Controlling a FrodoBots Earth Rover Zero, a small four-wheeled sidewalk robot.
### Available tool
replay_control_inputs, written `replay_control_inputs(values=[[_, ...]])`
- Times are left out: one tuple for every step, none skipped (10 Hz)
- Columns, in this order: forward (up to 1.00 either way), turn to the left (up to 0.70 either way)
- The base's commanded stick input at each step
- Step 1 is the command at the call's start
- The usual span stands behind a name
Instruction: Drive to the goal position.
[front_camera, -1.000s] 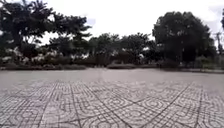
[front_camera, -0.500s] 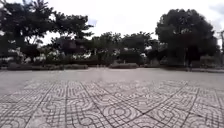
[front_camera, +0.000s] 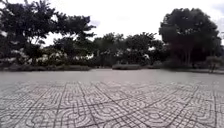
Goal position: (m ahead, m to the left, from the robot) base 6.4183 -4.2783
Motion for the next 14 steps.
replay_control_inputs(values=[[0.70, 0.00], [0.70, 0.00], [0.70, 0.00], [0.70, 0.00], [0.70, 0.00], [0.70, 0.00], [0.70, 0.00], [0.70, 0.00], [0.70, 0.00], [0.70, 0.00], [0.70, 0.00], [0.70, 0.00], [0.70, 0.00], [0.70, 0.00]])
